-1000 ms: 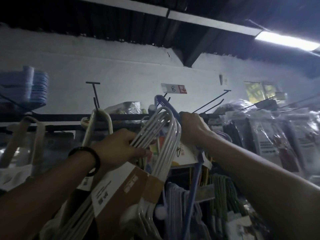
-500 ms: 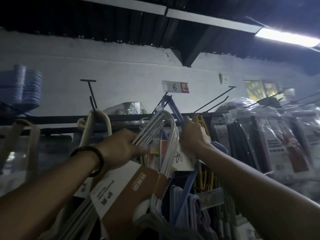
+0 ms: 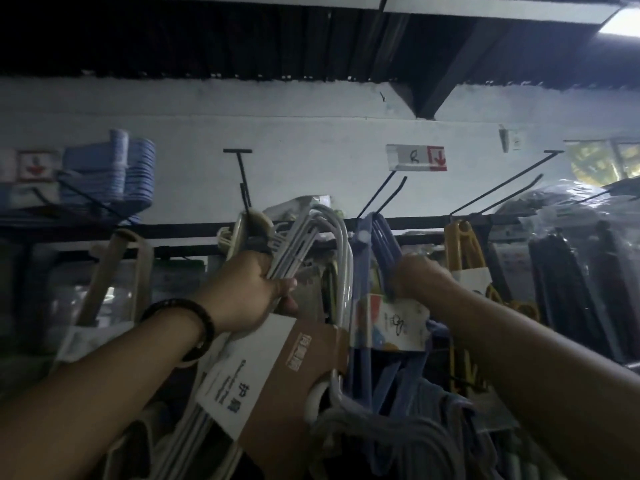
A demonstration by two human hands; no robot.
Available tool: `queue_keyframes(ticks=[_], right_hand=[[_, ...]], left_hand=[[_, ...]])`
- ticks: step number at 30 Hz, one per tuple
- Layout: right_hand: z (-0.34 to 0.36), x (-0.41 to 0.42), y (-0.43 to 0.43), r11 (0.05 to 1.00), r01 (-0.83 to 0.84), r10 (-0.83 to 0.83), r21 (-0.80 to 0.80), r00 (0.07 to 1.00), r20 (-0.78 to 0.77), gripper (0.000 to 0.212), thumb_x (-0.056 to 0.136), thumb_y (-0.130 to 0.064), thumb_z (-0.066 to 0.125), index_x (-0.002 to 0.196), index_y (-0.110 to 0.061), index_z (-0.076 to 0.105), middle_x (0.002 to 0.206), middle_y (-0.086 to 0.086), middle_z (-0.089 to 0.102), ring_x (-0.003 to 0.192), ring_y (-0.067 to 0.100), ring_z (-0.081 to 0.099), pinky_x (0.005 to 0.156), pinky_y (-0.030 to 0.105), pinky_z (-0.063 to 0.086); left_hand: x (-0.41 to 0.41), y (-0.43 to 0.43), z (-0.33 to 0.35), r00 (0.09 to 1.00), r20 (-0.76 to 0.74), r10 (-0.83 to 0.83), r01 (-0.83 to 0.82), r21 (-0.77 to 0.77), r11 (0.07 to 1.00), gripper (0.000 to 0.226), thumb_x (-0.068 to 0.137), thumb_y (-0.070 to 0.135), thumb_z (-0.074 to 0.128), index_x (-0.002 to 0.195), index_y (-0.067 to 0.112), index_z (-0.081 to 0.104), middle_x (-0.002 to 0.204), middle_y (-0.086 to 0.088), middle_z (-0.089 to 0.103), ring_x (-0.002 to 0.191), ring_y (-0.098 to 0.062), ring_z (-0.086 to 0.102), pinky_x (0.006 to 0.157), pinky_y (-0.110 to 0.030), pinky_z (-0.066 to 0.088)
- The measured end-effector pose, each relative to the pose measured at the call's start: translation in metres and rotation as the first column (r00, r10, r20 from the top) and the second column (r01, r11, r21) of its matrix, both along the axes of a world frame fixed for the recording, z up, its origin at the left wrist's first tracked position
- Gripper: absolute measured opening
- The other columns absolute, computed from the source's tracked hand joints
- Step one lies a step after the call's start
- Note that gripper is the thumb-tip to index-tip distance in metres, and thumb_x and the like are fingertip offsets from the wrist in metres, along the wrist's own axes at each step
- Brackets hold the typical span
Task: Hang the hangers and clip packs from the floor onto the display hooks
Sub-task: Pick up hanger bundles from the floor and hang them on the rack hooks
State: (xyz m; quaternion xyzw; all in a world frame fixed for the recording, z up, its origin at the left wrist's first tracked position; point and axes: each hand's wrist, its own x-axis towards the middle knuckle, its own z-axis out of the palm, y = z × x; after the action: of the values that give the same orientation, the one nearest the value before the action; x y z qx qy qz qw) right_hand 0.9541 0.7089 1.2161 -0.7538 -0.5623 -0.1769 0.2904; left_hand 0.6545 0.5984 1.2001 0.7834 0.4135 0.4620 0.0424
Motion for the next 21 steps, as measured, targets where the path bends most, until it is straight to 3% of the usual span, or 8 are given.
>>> queue_keyframes(ticks=[2, 4, 6, 8, 10, 14, 18, 21], right_hand=[[0.011, -0.021, -0.039, 0.998, 0.064, -0.067, 0.021, 0.980, 0.186, 0.047, 0.102, -0.039, 0.053, 0.138, -0.009, 0.056, 0.123, 0.015, 0.065, 0.102, 0.033, 0.068, 0.083, 0.048, 0.058], [0.026, -0.051, -0.085, 0.983, -0.151, 0.116, 0.108, 0.954, 0.276, 0.040, 0.107, -0.034, 0.042, 0.138, -0.013, 0.056, 0.129, 0.017, 0.066, 0.109, 0.040, 0.069, 0.085, 0.051, 0.058], [0.033, -0.085, -0.126, 0.817, -0.543, 0.556, 0.193, 0.831, -0.013, 0.048, 0.111, -0.044, 0.034, 0.129, -0.009, 0.060, 0.112, 0.020, 0.074, 0.096, 0.041, 0.075, 0.080, 0.052, 0.063], [0.031, -0.122, -0.162, 0.641, -0.729, 0.760, 0.238, 0.560, -0.331, 0.072, 0.103, -0.072, 0.030, 0.127, -0.014, 0.063, 0.102, 0.017, 0.075, 0.085, 0.036, 0.077, 0.066, 0.046, 0.065], [0.029, -0.154, -0.181, 0.659, -0.717, 0.751, 0.228, 0.607, -0.260, 0.069, 0.096, -0.075, 0.048, 0.117, -0.011, 0.065, 0.097, 0.017, 0.074, 0.074, 0.033, 0.077, 0.056, 0.044, 0.064], [0.043, -0.190, -0.183, 0.797, -0.472, 0.494, 0.377, 0.868, 0.043, 0.026, 0.094, -0.027, 0.064, 0.077, -0.008, 0.058, 0.073, 0.012, 0.067, 0.056, 0.025, 0.068, 0.042, 0.028, 0.050], [0.063, -0.206, -0.178, 0.797, -0.417, 0.430, 0.437, 0.900, 0.075, 0.019, 0.090, -0.011, 0.058, 0.074, -0.013, 0.048, 0.076, 0.009, 0.057, 0.061, 0.020, 0.058, 0.044, 0.024, 0.036], [0.071, -0.213, -0.164, 0.787, -0.401, 0.434, 0.469, 0.900, 0.040, 0.019, 0.094, -0.012, 0.059, 0.077, -0.011, 0.051, 0.076, 0.007, 0.057, 0.063, 0.020, 0.058, 0.045, 0.024, 0.037]], left_hand=[[-0.008, -0.003, -0.003, 0.999, 0.024, 0.030, -0.031, 0.040, 0.999, 0.028, 0.104, 0.034, 0.061, 0.091, 0.017, 0.078, 0.079, 0.009, 0.080, 0.074, -0.003, 0.074, 0.081, -0.032, 0.056], [-0.016, -0.005, -0.005, 0.997, 0.061, 0.055, -0.059, 0.079, 0.995, 0.035, 0.104, 0.035, 0.060, 0.081, 0.018, 0.080, 0.078, 0.009, 0.079, 0.075, -0.007, 0.075, 0.079, -0.033, 0.055], [-0.026, -0.007, -0.007, 0.994, 0.080, 0.079, -0.090, 0.146, 0.985, 0.039, 0.106, 0.032, 0.059, 0.075, 0.020, 0.079, 0.075, 0.009, 0.078, 0.070, -0.004, 0.072, 0.073, -0.030, 0.053], [-0.036, -0.010, -0.008, 0.987, 0.105, 0.122, -0.144, 0.237, 0.961, 0.040, 0.106, 0.031, 0.057, 0.073, 0.023, 0.078, 0.075, 0.008, 0.077, 0.069, -0.004, 0.070, 0.072, -0.029, 0.055], [-0.044, -0.016, -0.009, 0.975, 0.158, 0.158, -0.200, 0.304, 0.931, 0.036, 0.106, 0.031, 0.056, 0.077, 0.023, 0.076, 0.078, 0.009, 0.076, 0.074, -0.006, 0.069, 0.075, -0.030, 0.055], [-0.053, -0.025, -0.004, 0.963, 0.235, 0.134, -0.214, 0.361, 0.908, 0.027, 0.106, 0.033, 0.057, 0.089, 0.020, 0.074, 0.083, 0.006, 0.076, 0.082, -0.012, 0.070, 0.079, -0.034, 0.055], [-0.062, -0.025, 0.011, 0.961, 0.207, 0.184, -0.253, 0.387, 0.887, 0.030, 0.104, 0.040, 0.057, 0.082, 0.021, 0.066, 0.075, 0.004, 0.068, 0.069, -0.012, 0.065, 0.057, -0.024, 0.043], [-0.069, -0.017, 0.022, 0.941, 0.131, 0.312, -0.337, 0.443, 0.831, 0.037, 0.105, 0.050, 0.048, 0.085, 0.021, 0.059, 0.076, 0.002, 0.061, 0.070, -0.020, 0.058, 0.061, -0.031, 0.041]])
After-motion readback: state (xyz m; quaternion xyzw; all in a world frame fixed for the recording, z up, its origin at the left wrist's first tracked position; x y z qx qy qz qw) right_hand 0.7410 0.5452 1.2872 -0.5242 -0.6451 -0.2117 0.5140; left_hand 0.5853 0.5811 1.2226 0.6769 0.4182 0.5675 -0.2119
